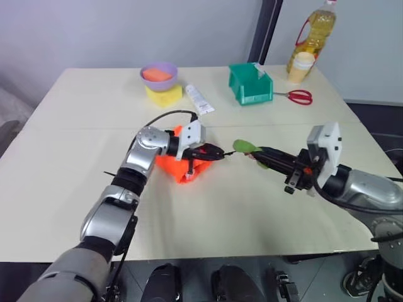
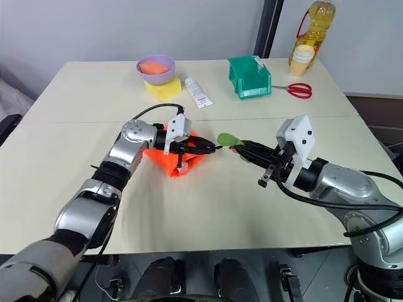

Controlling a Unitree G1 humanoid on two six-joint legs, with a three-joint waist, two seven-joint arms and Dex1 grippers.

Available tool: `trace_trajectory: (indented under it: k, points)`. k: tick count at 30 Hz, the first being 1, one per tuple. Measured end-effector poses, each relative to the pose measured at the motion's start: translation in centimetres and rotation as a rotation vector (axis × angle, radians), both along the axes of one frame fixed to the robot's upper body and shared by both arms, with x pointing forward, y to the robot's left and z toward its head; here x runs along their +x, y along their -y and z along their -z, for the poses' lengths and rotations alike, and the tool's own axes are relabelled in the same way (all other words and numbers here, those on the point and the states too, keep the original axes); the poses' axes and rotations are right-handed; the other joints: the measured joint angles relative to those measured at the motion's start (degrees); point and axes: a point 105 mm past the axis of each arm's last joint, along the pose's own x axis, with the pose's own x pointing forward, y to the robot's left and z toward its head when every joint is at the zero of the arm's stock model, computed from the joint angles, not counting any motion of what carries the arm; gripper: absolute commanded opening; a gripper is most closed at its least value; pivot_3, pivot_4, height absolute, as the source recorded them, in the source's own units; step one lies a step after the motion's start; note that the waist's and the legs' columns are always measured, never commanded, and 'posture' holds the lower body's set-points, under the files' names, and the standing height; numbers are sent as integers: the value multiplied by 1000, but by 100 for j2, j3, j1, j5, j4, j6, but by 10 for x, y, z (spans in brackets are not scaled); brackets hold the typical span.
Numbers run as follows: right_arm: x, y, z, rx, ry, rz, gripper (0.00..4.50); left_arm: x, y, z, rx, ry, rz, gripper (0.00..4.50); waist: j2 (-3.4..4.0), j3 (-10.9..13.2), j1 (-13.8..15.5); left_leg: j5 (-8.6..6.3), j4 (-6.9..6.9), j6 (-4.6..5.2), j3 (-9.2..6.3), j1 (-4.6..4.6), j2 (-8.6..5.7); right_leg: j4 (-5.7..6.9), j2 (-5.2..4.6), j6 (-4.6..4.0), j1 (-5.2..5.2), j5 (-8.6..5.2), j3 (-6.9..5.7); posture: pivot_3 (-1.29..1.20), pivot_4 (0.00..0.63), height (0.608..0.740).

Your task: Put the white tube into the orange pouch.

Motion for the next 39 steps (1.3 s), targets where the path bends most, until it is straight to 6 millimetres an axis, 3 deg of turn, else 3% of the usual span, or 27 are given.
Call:
trace_trajectory:
  k: [6, 14, 21, 35, 39]
  points:
    - [0, 0, -1, 2, 5, 0, 0, 0, -3, -1, 2, 4, -2, 97, 0, 0, -4, -5, 35, 9, -1, -9, 2, 25, 0, 0, -4, 0, -1, 0, 150, 740]
    - [0, 4, 2, -19, -9, 9, 0, 9, -42, 7, 128, 33, -67, 97, 0, 0, -18, -5, 37, 9, -1, -2, 3, 46, 1, 0, -7, 0, 0, 0, 150, 740]
    - [0, 5, 3, -20, -13, 9, 0, 6, -60, 25, 199, 21, -89, 97, 0, 0, -8, -5, 41, 9, 0, -4, 3, 46, -1, 0, -7, 0, 1, 0, 150, 740]
    - [6, 11, 4, -24, -13, 31, 0, -2, -64, 32, 185, 27, -103, 97, 0, 0, -15, -6, 42, 10, -1, -2, 3, 47, -1, 0, -6, 0, 1, 0, 150, 740]
    - [7, 10, 4, -32, -12, 27, 0, -5, -64, 32, 127, -43, -128, 97, 0, 0, -16, -6, 42, 11, -1, -3, 3, 48, -1, 0, -6, 0, 0, 0, 150, 740]
